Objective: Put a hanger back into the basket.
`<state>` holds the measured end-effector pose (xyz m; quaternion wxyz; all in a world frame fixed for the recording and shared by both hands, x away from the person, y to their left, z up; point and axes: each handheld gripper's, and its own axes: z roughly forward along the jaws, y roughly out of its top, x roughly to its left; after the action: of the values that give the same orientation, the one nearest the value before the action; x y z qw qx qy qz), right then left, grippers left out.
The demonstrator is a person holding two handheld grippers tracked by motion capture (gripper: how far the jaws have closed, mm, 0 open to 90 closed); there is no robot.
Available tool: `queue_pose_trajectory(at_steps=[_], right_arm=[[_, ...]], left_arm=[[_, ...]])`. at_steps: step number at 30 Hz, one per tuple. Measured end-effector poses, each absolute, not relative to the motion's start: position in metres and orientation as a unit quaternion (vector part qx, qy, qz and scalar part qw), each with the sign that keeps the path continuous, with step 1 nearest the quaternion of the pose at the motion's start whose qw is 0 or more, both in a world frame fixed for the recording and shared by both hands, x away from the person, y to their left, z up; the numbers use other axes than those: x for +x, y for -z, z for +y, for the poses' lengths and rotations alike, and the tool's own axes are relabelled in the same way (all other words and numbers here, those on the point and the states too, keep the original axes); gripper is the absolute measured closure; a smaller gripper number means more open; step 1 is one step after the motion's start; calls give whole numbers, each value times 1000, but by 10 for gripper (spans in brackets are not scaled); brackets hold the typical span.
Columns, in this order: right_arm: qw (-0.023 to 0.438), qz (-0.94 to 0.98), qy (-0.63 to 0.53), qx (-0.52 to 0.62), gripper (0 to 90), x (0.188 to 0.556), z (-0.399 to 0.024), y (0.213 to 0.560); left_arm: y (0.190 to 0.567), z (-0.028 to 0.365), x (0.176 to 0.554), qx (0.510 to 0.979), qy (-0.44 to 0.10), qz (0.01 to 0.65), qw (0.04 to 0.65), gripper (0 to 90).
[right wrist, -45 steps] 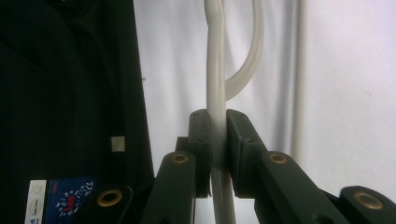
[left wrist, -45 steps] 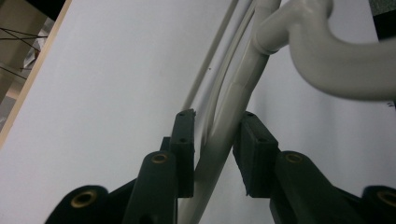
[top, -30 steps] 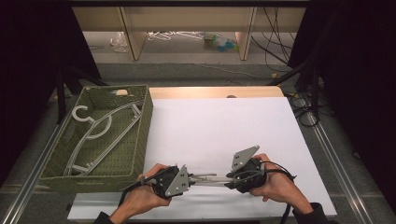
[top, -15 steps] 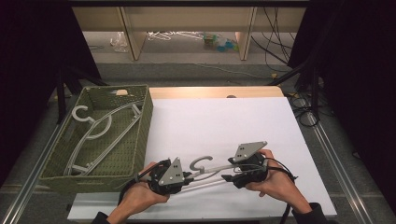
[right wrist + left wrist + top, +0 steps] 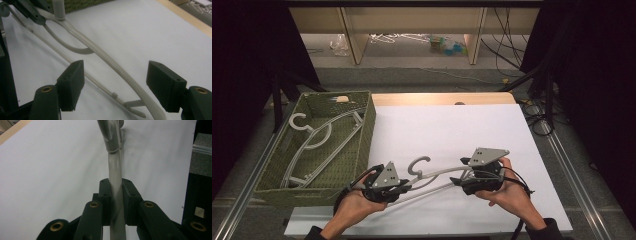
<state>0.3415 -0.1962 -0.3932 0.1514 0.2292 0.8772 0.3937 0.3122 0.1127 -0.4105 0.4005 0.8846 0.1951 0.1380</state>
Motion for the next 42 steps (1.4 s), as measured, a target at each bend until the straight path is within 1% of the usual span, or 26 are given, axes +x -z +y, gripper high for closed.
queue_pose_trajectory(at_steps=[2,7,11,15,17,18,22,25,35,42], right_arm=[[161,870,-405,231,295,341,-198,392],[164,857,-417,254,263,339,-205,395],[168,843,-434,272,261,336,-211,404],[165,845,-418,291,244,334,-214,411],[168,840,-425,291,261,333,-215,413],[163,839,-429,292,263,332,-216,415],[163,841,-424,295,261,330,-219,419],[153,845,-419,296,256,327,-220,422],[144,846,-414,305,257,321,-226,428],[144,846,-412,306,259,319,-229,431]], left_arm=[[409,117,314,881,-140,201,405,790],[406,124,315,869,-131,227,420,790],[402,128,316,857,-127,240,438,790],[400,133,318,837,-126,268,460,789],[398,136,319,833,-124,275,464,789],[397,137,319,832,-122,274,467,789],[392,142,319,824,-119,280,477,789],[386,145,319,819,-121,282,485,789],[359,165,318,788,-120,301,523,788],[328,194,322,756,-120,322,558,789]])
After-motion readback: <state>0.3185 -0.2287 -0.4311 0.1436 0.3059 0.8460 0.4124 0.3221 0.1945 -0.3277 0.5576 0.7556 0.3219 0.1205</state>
